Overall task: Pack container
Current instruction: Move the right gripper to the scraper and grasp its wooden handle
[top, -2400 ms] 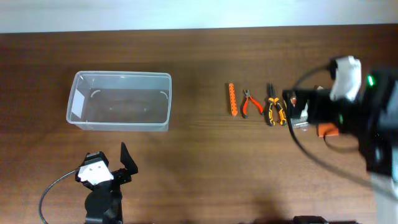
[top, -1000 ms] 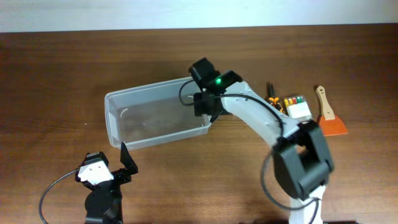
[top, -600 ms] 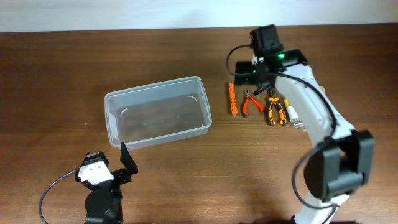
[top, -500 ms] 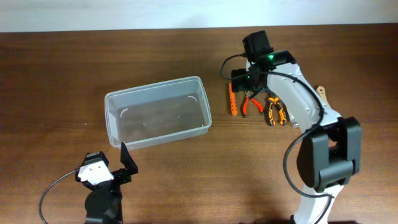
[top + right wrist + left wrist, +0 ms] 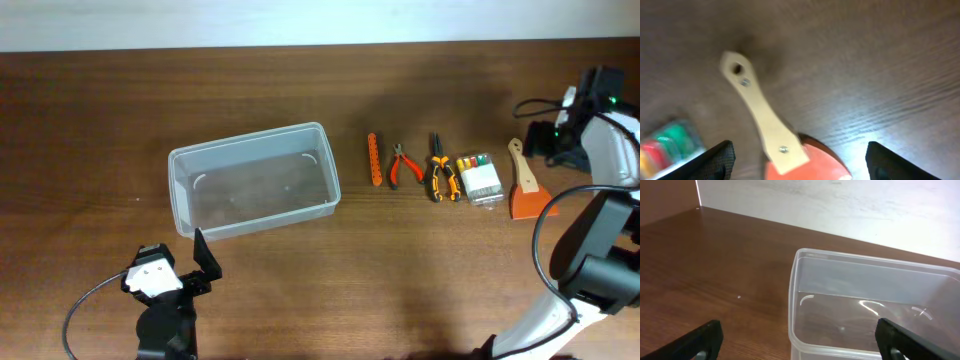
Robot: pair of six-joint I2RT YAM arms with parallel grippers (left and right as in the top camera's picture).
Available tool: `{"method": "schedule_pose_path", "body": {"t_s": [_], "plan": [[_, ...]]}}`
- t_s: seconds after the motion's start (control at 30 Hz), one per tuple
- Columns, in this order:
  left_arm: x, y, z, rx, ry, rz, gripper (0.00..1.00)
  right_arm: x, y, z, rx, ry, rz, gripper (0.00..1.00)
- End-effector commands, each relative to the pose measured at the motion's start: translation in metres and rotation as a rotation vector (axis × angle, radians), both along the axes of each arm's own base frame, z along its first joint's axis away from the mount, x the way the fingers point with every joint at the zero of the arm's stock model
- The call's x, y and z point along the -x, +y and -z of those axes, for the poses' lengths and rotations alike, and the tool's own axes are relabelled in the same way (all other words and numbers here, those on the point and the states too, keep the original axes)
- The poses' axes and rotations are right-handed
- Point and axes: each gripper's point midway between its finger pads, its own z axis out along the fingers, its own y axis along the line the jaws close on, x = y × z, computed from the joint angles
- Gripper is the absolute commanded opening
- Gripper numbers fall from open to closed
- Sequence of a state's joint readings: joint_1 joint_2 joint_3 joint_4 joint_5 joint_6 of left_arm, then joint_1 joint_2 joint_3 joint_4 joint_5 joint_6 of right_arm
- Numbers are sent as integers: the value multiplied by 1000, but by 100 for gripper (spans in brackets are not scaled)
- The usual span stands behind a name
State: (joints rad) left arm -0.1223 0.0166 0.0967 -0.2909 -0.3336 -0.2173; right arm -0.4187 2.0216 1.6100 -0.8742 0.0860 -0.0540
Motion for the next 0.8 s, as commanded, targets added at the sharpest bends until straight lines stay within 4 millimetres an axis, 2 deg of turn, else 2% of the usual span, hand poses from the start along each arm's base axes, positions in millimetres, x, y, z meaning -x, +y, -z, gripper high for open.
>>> {"method": "schedule_pose_path", "body": {"t_s": [0.0, 0.07, 0.13, 0.4, 0.6, 0.7, 0.77], "plan": [[0, 0, 1, -9, 2, 2, 99, 7, 3, 22, -31, 3, -12, 84], [0, 0, 1, -9, 2, 3, 99, 10, 11, 37, -61, 0, -37, 84], [0, 0, 1, -9, 2, 2, 99, 9, 19, 42, -93, -10, -77, 84], [0, 0, 1, -9, 2, 2, 99, 15, 23, 60, -106, -5, -83, 87], [0, 0, 1, -9, 2, 3, 99, 20, 30, 87, -159, 42, -85, 81], [0, 0, 1, -9, 2, 3, 99, 21, 32, 93, -172, 54, -86, 75], [0, 0, 1, -9, 2, 3, 99, 21, 32, 94, -174, 56, -86, 75]]}}
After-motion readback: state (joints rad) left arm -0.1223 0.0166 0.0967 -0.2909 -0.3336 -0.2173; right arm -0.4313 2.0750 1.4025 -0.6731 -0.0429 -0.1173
